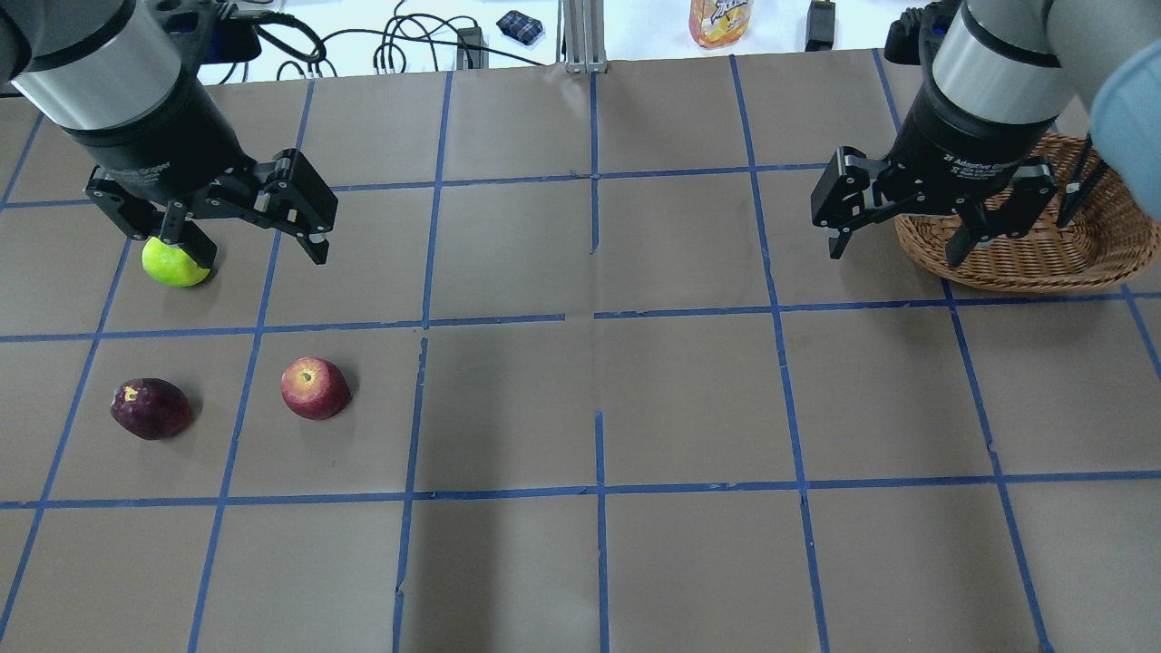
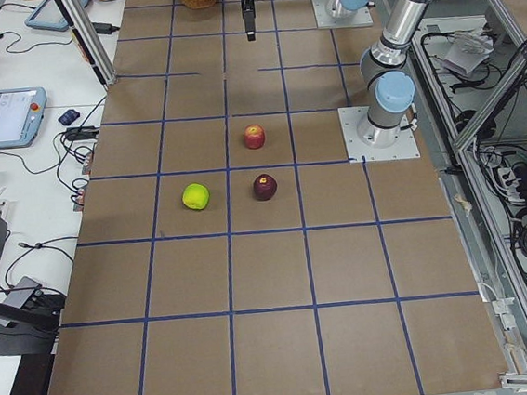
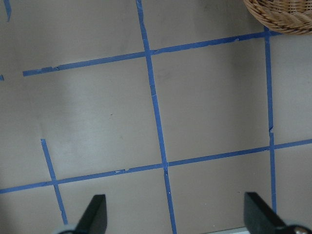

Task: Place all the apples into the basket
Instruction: 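Move the left gripper from the green apple toward the red apple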

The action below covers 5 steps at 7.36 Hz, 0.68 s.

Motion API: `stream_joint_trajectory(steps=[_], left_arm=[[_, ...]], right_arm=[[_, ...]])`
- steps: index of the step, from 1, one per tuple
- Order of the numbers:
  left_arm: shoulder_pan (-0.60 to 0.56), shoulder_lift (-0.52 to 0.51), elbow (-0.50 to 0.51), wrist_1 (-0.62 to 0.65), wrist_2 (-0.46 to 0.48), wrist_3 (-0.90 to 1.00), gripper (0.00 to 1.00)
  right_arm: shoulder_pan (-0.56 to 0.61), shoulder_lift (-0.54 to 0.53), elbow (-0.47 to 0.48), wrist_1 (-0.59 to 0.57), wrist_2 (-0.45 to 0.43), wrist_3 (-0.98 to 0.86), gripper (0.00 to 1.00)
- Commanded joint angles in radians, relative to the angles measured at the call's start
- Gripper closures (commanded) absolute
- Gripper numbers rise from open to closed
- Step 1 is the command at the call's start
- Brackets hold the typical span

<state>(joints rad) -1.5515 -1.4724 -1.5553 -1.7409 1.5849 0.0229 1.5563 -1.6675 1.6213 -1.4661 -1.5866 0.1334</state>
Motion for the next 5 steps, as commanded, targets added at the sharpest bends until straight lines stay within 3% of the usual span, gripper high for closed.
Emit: stream_joint_trajectory(steps=[1, 4, 5], left_arm=[[0.014, 0.001, -0.057, 0.018, 0.006, 0.023, 0.00], [0.169, -0.028, -0.170, 0.116, -0.075, 0.162, 0.00], [0.186, -0.040, -0.252, 0.238, -0.074, 0.189, 0.00]], right_arm=[[0.001, 0.000, 0.000, 0.003, -0.001, 0.000, 0.00], [0.001, 0.000, 0.000, 0.003, -0.001, 0.000, 0.00], [-0.001, 0.000, 0.000, 0.003, 0.000, 0.000, 0.00]])
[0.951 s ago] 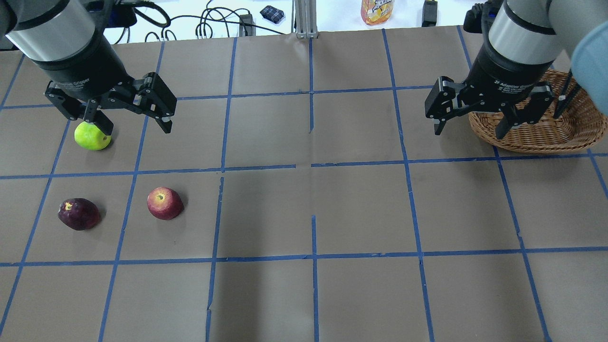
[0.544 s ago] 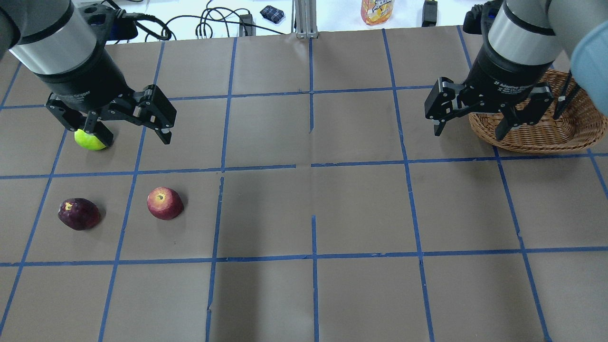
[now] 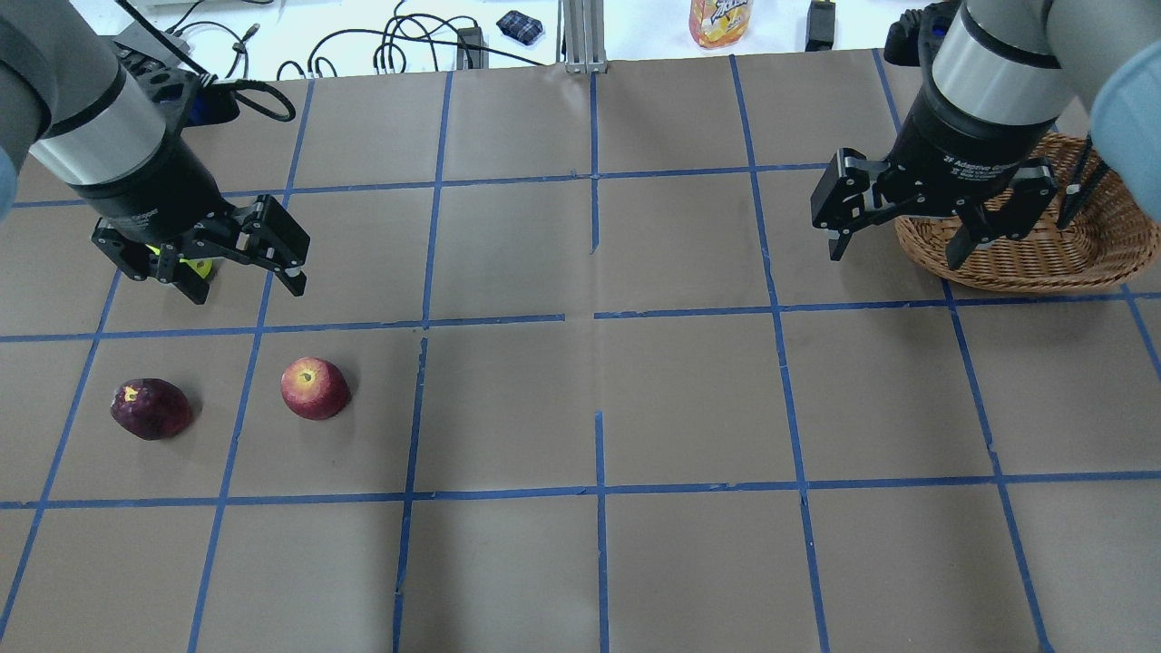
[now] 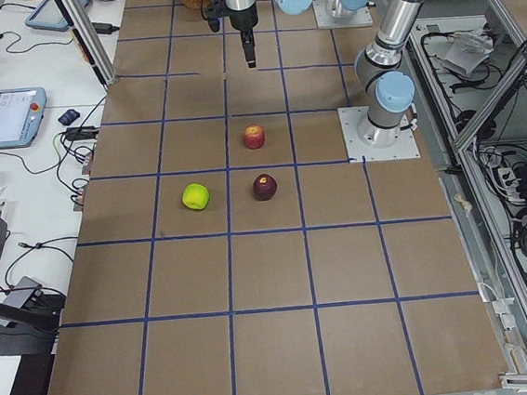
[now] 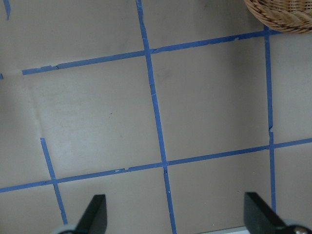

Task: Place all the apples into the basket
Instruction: 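Lower the left gripper and grasp the red apple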

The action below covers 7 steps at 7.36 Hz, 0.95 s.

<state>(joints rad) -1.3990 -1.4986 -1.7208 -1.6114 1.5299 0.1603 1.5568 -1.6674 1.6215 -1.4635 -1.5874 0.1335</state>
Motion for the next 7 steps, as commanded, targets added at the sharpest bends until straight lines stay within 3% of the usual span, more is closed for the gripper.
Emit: stream_joint_trajectory(steps=[1, 3, 6, 7], left_arm=[[0.052, -0.038, -0.183, 0.272, -0.020, 0.048, 0.00], [0.054, -0.074, -0.331, 0.489, -0.011, 0.053, 0.00], [0.081, -0.115, -0.424, 0.587, 0.048, 0.053, 0.00], [0.092, -0.135, -0.434, 0.605, 0.128, 0.041, 0.00]], right_arm=[[-0.001, 0.000, 0.000, 0.000, 0.000, 0.000, 0.00], [0.000, 0.000, 0.000, -0.001, 0.000, 0.000, 0.00], [-0.001, 0.000, 0.000, -0.001, 0.001, 0.000, 0.00], [-0.001, 0.000, -0.002, -0.001, 0.000, 0.000, 0.00]])
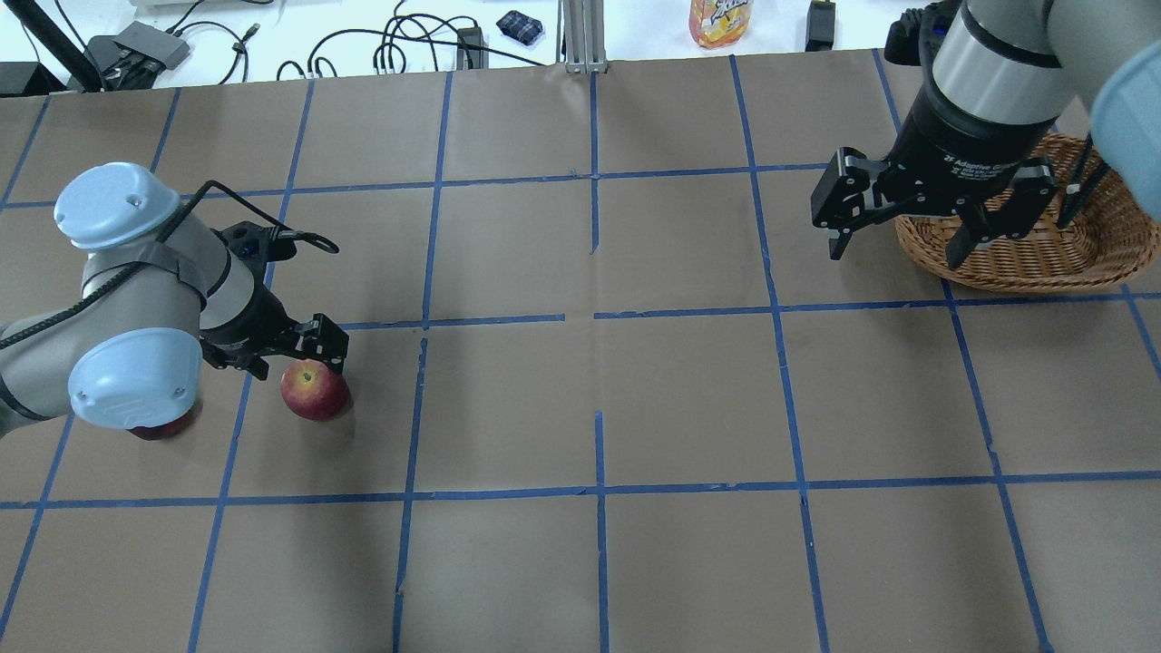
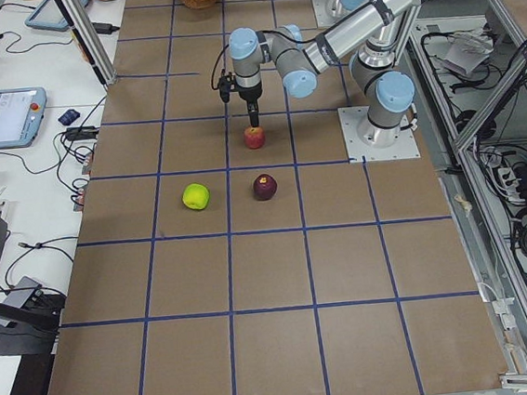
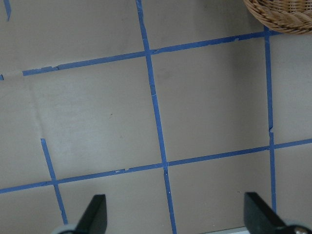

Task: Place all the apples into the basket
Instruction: 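Lower the left gripper and grasp the red apple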

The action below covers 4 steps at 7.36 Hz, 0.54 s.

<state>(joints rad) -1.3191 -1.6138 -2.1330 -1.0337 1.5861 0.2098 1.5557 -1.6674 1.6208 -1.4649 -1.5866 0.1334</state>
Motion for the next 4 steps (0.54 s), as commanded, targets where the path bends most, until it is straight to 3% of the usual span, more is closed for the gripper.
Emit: stream_joint_trajectory(steps=[1, 4], left_arm=[[0.015, -0.041, -0.024, 0.049, 0.071, -0.010, 0.00], [0.015, -0.099, -0.025, 0.141, 0.061, -0.010, 0.00]], right_arm=[[0.000, 0.000, -0.001, 0.000, -0.003, 0.000, 0.00], [0.001, 0.000, -0.001, -0.002, -0.001, 0.000, 0.00]])
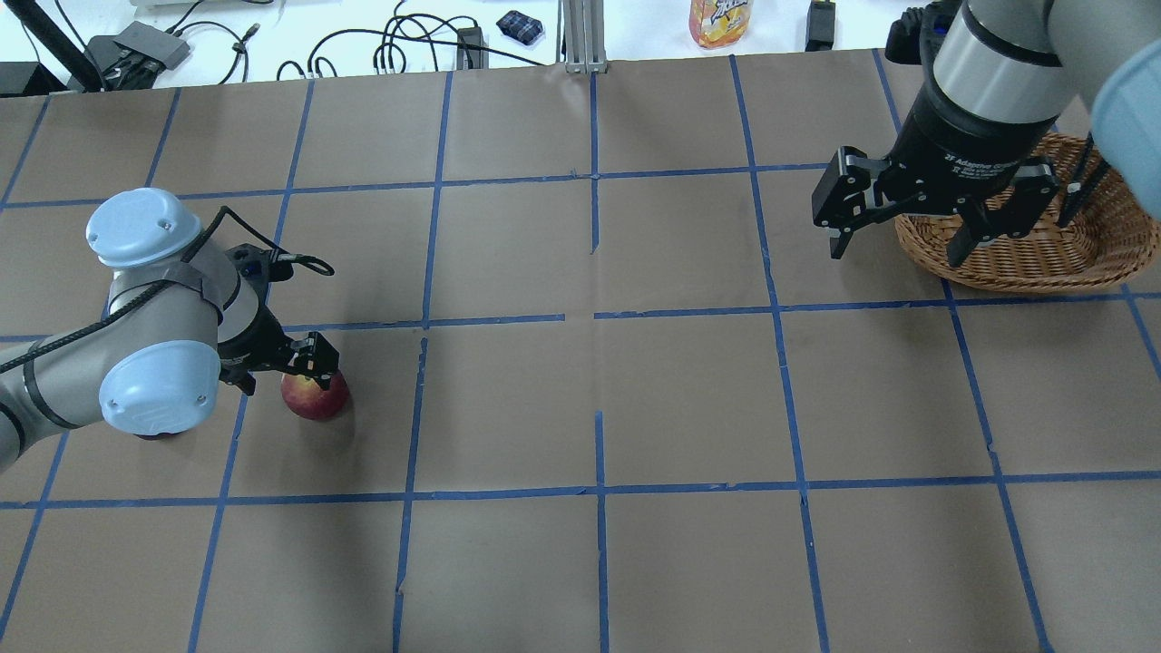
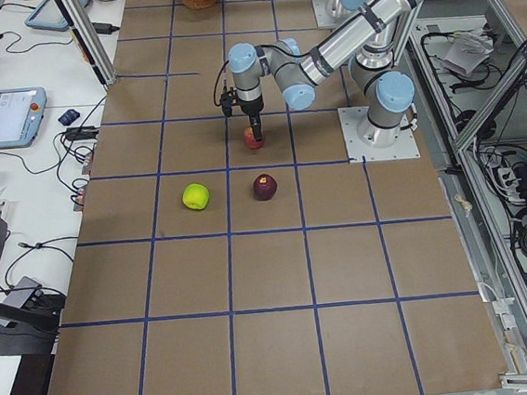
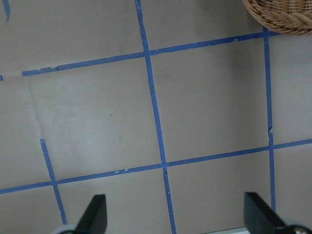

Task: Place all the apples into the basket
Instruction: 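Lower the left gripper and grasp the red apple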

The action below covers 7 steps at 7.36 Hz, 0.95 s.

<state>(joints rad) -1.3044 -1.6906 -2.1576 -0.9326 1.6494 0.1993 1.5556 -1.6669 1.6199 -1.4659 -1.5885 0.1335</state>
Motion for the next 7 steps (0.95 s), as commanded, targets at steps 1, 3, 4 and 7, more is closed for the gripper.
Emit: stream_joint_trajectory(steps=[1, 3, 4, 7], left_arm=[[-0.001, -0.030, -0.002, 0.043, -0.006, 0.000, 0.00], [0.002, -0.058, -0.002, 0.060, -0.091, 0.008, 0.00], [0.002, -0.073, -0.004, 0.063, -0.094, -0.014, 0.00], [0.001, -0.078, -0.018, 0.143, -0.082, -0.023, 0.99]], right_arm=[[0.001, -0.001, 0.001, 0.001, -0.001, 0.000, 0.00], [0.000, -0.001, 0.001, 0.002, -0.001, 0.000, 0.00], [0.001, -0.001, 0.001, 0.003, 0.001, 0.000, 0.00], [0.001, -0.001, 0.001, 0.003, 0.001, -0.002, 0.00]])
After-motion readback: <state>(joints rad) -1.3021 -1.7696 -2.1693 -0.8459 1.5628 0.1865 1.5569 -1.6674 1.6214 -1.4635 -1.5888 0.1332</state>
